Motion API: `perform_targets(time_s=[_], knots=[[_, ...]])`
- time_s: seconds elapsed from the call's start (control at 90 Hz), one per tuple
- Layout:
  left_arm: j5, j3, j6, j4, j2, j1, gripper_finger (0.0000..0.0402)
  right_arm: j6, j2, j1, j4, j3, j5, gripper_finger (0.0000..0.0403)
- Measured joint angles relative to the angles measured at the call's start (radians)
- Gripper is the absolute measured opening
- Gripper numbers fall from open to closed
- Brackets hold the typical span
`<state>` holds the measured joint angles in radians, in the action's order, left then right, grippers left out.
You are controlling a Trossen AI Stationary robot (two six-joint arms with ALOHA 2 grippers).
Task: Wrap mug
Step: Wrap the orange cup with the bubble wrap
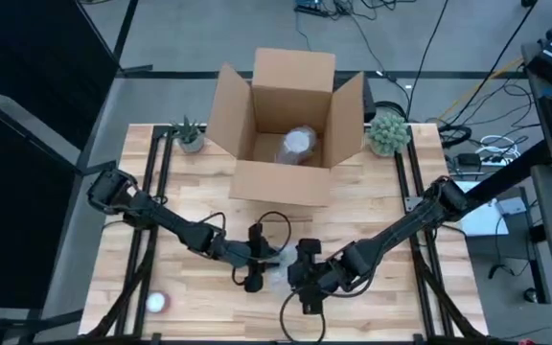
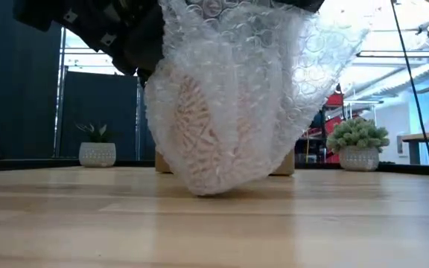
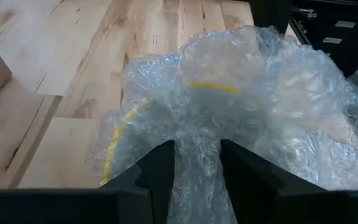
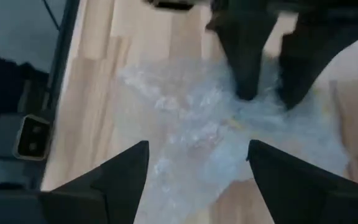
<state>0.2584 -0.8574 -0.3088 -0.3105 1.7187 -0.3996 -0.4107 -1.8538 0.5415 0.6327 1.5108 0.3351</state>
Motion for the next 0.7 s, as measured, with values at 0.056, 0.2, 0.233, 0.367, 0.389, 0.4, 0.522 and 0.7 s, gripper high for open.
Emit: perform_targets(time_s=[0.056, 0.2, 0.233, 0.367, 0.389, 0.4, 0.522, 0.7], knots=[[0.0, 0.0, 0.0, 0.0, 0.0, 0.0, 0.012, 0.01, -0.013, -0.009, -0.016, 0.0, -0.001, 0.026], [0.0, 0.0, 0.0, 0.0, 0.0, 0.0, 0.012, 0.057, -0.042, -0.029, -0.073, -0.001, 0.002, 0.026], [0.0, 0.0, 0.0, 0.001, 0.0, 0.0, 0.012, 0.065, -0.046, -0.033, -0.082, -0.001, 0.002, 0.026], [0.0, 0.0, 0.0, 0.001, 0.0, 0.0, 0.012, 0.083, -0.047, -0.037, -0.093, -0.002, 0.013, 0.026], [0.0, 0.0, 0.0, 0.001, 0.0, 0.0, 0.012, 0.09, -0.047, -0.037, -0.097, -0.002, 0.019, 0.026], [0.0, 0.0, 0.0, 0.001, 0.0, 0.0, 0.012, 0.093, -0.047, -0.038, -0.099, -0.002, 0.021, 0.026], [-0.002, 0.0, 0.0, 0.0, 0.0, 0.0, 0.012, 0.103, -0.076, -0.059, -0.108, 0.001, -0.023, 0.026], [-0.002, -0.003, 0.008, -0.008, -0.002, 0.001, 0.012, 0.064, -0.119, -0.064, -0.058, 0.005, -0.049, 0.026]])
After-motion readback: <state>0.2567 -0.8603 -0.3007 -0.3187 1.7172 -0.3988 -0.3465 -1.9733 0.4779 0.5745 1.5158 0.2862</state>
